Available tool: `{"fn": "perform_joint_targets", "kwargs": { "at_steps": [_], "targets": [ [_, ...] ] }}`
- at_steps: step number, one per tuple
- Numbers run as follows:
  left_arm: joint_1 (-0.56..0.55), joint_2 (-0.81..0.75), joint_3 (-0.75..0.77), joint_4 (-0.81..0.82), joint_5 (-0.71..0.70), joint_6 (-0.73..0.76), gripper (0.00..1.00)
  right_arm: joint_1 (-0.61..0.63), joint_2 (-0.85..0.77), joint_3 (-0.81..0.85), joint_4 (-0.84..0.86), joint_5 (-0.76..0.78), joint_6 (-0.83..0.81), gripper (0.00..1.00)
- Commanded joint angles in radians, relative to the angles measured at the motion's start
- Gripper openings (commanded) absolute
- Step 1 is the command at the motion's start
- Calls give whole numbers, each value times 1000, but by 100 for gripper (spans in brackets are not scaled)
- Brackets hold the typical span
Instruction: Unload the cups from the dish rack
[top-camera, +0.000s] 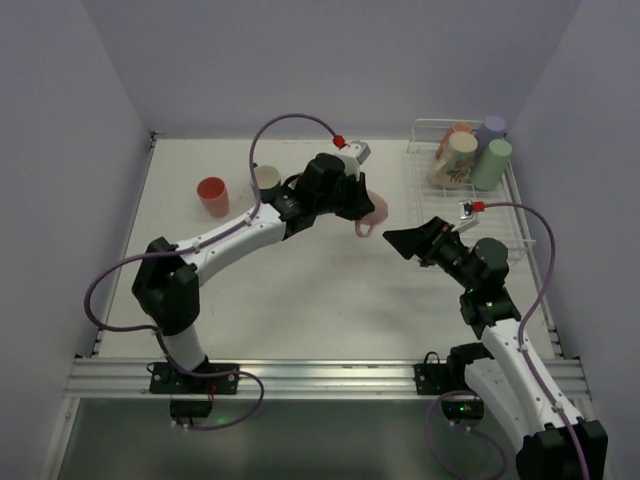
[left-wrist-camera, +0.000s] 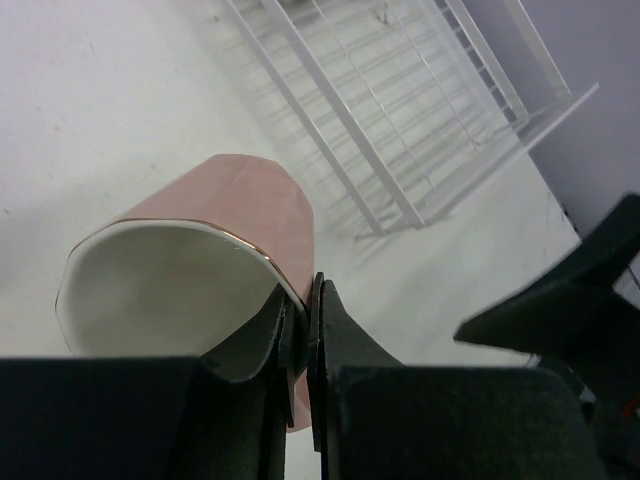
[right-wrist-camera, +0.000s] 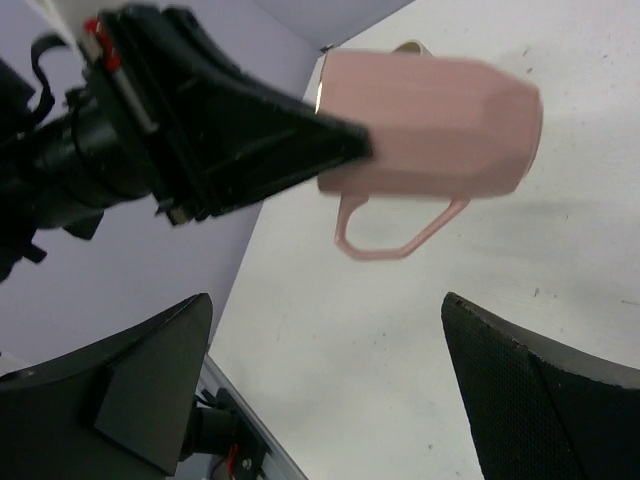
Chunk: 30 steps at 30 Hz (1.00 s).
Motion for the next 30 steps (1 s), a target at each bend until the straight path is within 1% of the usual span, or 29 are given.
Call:
{"fn": "perform_joint_targets", "kwargs": {
  "at_steps": [1, 3, 4, 6, 7, 9, 10, 12, 13, 15, 17, 21, 30],
  "targets": [
    [6, 98, 242, -71, -119, 103, 0, 1, -55, 38, -90, 34, -65, 99],
    [6, 170, 339, -151, -153, 135, 0, 1, -83, 41, -157, 91, -105, 99],
    [6, 195, 371, -178, -215, 148, 0, 1, -118, 38, -187, 112, -115, 99],
    [6, 258, 425, -240, -267, 178, 0, 1, -156, 27, -260, 160, -134, 99],
    [6, 281, 491, -263, -309, 189, 0, 1, -175, 26, -280, 169, -140, 99],
    [5, 348, 557, -321, -365, 214, 0, 1, -230, 26, -340, 171, -152, 99],
    [6, 365, 609, -332, -379, 223, 0, 1, -248, 23, -356, 166, -157, 99],
    [8, 421, 658, -361, -406, 243, 0, 1, -291, 18, -397, 163, -169, 99],
    [8, 439, 715, -375, -425, 251, 0, 1, -302, 15, -424, 165, -174, 99],
    [8, 496, 764, -415, -437, 264, 0, 1, -328, 7, -445, 166, -186, 99],
    [12, 517, 792, -427, -440, 267, 0, -1, -336, 3, -466, 163, -191, 99],
    [19, 531, 754, -406, -451, 271, 0, 1, -345, -6, -475, 142, -191, 99],
    [39, 562, 751, -403, -434, 269, 0, 1, -330, 0, -471, 139, -197, 99]
  ]
}}
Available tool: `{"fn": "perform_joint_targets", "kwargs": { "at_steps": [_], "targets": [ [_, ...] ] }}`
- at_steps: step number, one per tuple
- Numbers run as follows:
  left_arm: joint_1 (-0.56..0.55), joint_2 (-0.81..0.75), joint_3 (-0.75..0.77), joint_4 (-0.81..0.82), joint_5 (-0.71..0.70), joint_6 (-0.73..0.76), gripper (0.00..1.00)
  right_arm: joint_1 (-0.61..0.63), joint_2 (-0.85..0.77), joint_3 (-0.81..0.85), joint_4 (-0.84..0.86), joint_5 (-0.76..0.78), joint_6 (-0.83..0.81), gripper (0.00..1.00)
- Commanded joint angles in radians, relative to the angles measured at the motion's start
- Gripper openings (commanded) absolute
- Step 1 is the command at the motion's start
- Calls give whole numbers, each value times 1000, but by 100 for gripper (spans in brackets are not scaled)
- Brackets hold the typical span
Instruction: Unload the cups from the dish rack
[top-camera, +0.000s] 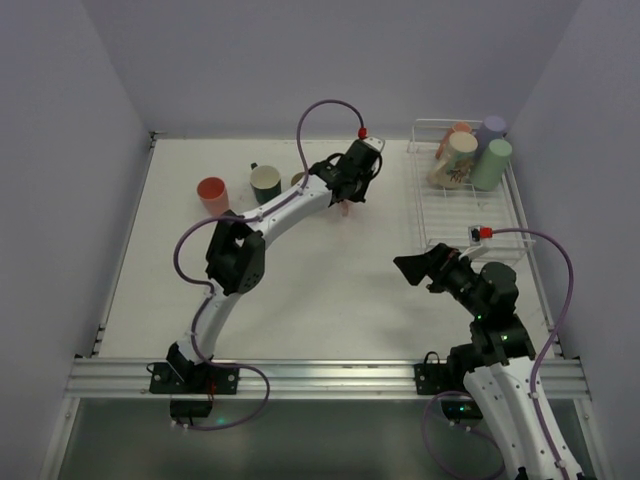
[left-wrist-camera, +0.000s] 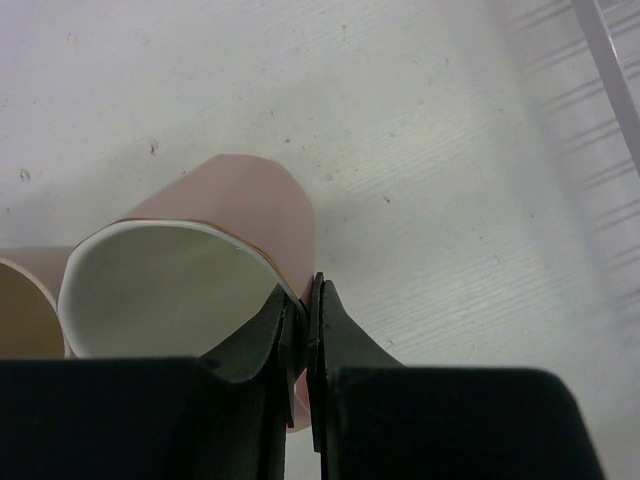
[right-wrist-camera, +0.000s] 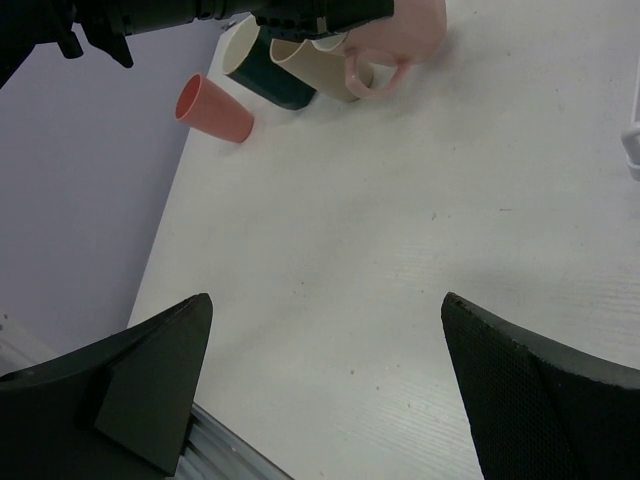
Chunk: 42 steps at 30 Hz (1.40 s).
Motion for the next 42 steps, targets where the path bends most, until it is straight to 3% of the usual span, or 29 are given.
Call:
{"fn": "perform_joint_targets", "kwargs": {
  "at_steps": [1, 13, 15, 16, 19, 28, 42],
  "targets": [
    [11, -3, 52, 58, -33, 36, 0, 1, 9, 8, 14, 0, -18, 99],
    [16, 17, 43, 28, -7, 25, 0, 1, 53, 16, 46, -15, -10, 99],
    [16, 18, 43, 35, -22, 25, 8, 1, 58, 17, 48, -12, -10, 99],
    [16, 17, 41, 43, -27, 24, 20, 1, 59, 17, 49, -12, -10, 99],
    [15, 11, 38, 63, -36, 25, 38, 2, 67, 20, 54, -11, -9, 99],
    [25, 26, 84, 75, -65, 53, 60, 2, 96, 53, 65, -8, -1, 99],
    [79, 69, 133, 90, -35, 62, 62, 2, 113, 63, 72, 2, -1, 99]
  ]
}}
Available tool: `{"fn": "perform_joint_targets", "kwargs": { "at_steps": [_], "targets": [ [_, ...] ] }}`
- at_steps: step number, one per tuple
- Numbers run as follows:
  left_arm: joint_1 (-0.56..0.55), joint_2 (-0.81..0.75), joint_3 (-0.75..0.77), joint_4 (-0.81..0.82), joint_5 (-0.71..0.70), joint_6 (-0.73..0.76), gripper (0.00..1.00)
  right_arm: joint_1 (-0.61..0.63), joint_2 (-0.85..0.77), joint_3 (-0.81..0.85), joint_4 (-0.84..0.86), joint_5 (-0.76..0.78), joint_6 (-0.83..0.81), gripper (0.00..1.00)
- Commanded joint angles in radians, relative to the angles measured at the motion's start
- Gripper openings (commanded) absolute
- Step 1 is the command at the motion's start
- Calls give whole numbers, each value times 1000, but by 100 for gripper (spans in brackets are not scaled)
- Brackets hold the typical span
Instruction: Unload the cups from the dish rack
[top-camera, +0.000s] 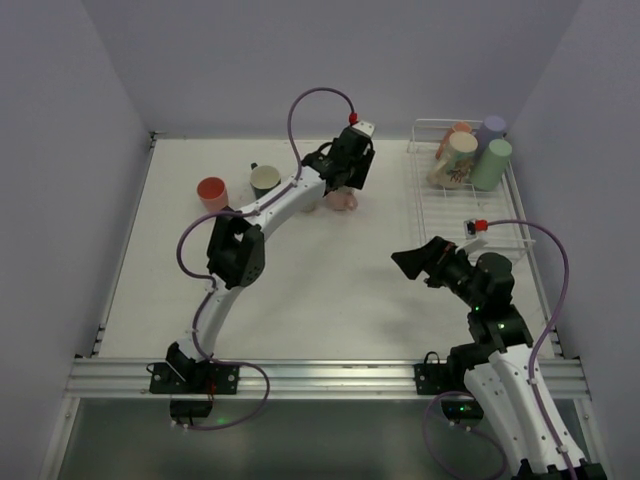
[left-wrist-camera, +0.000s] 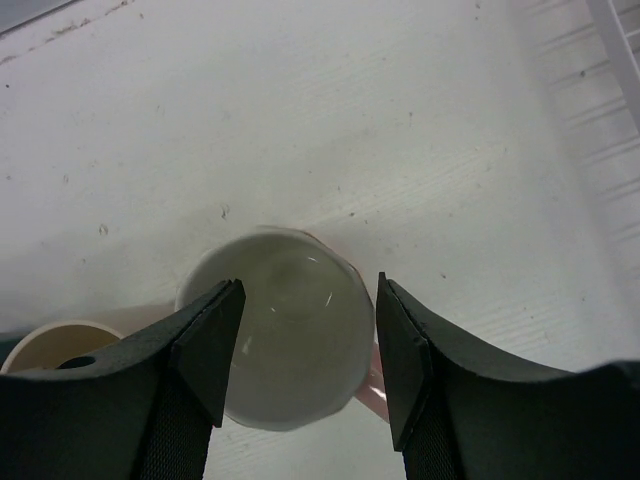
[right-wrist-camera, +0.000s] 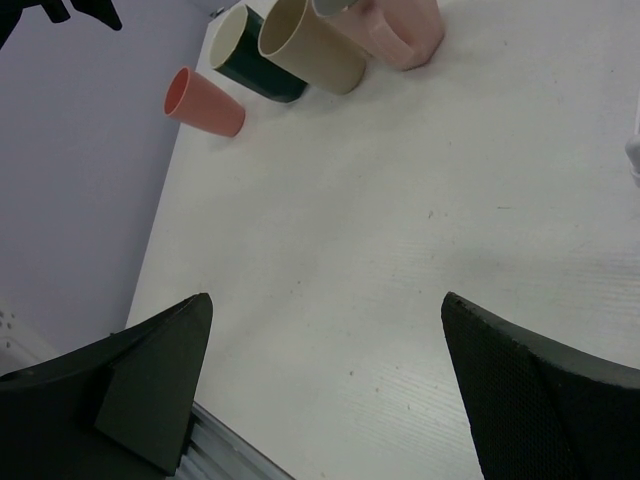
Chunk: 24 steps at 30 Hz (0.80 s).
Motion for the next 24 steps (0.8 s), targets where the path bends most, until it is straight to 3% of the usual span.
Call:
{"fn": "perform_joint_targets", "kwargs": {
  "at_steps": [1, 12, 18, 22, 24],
  "targets": [
    [19, 7, 34, 44, -1, 20, 62, 2, 14, 41, 41, 9, 1, 99],
    [19, -39, 2, 71, 31, 15, 64, 2, 21, 57, 46, 24, 0, 99],
    [20, -168, 26, 107, 122, -19, 95, 1, 23, 141, 4, 56, -16, 99],
    [11, -343, 3, 154, 221, -42, 100, 2, 32, 218, -25, 121, -28, 98],
    [-3, -415, -36, 180, 280, -52, 100, 1, 67, 273, -43, 176, -39, 93]
  ]
}}
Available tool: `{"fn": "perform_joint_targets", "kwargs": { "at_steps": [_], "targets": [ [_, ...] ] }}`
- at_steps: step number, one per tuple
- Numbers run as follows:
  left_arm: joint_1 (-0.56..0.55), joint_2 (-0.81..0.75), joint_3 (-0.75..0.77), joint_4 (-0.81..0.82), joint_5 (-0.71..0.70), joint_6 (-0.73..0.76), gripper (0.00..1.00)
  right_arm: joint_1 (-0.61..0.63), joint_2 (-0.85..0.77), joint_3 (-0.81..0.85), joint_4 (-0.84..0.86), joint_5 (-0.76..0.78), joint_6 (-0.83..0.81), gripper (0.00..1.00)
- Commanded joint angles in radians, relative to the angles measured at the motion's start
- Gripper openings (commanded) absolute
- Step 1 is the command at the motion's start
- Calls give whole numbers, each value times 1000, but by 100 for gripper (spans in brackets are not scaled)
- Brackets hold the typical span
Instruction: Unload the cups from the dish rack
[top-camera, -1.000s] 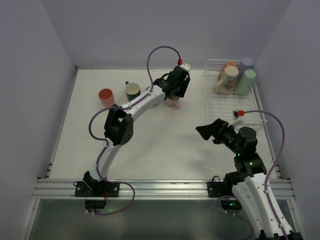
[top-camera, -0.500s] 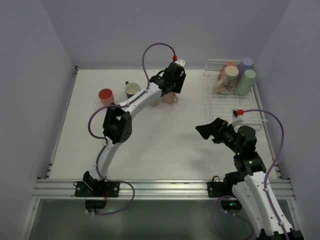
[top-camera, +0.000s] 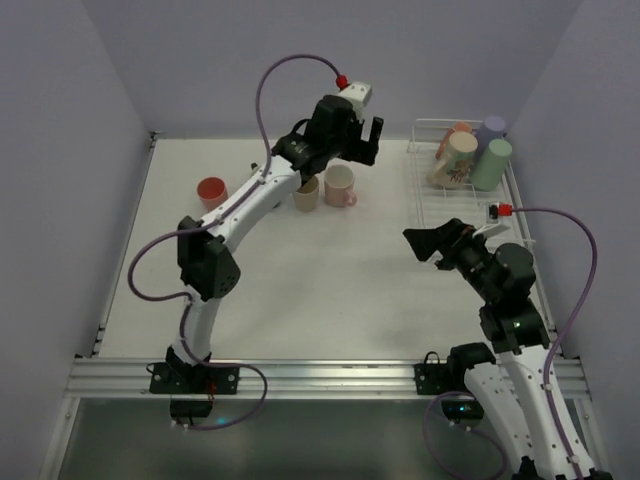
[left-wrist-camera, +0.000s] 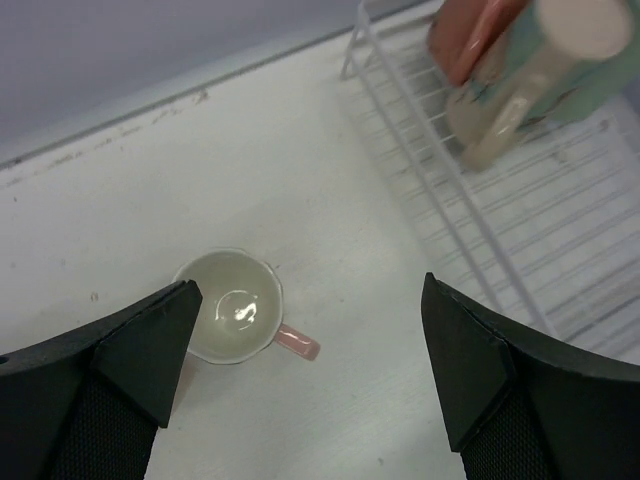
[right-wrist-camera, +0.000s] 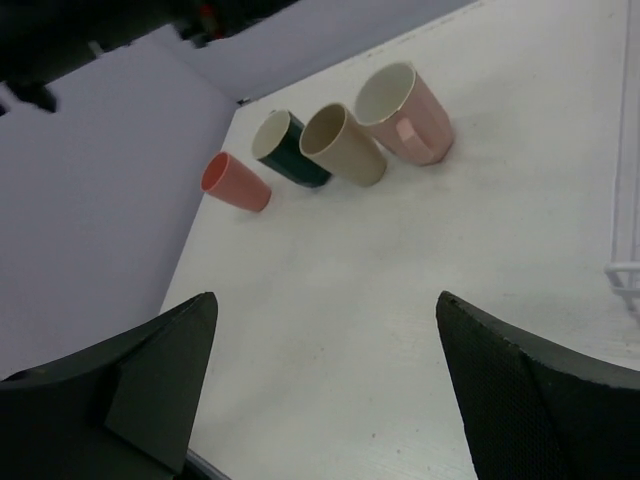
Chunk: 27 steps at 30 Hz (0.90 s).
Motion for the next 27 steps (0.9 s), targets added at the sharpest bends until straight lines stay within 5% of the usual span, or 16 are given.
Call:
{"fn": "perform_joint_targets", "kwargs": {
  "at_steps": [1, 5, 6, 15, 20, 27],
  "targets": [
    [-24, -307, -33, 140, 115, -37, 100, 0, 56, 116, -31, 117, -45, 90],
    [-54, -618, -354, 251, 216, -95, 100, -1, 158, 207, -37, 292, -91, 74],
    [-64, -765, -531, 311, 216, -115, 100, -1, 214, 248, -37, 327, -120, 72],
    [-64, -1451, -1214, 243, 68, -89, 100, -52, 584, 536, -66, 622, -231, 77],
    [-64, -1616, -1451, 158, 12, -52, 100, -104, 852, 749, -124, 668, -265, 99],
    [-62, -1644, -1516, 189, 12, -11, 100, -162, 1184, 1035, -207, 671, -308, 99]
  ]
}}
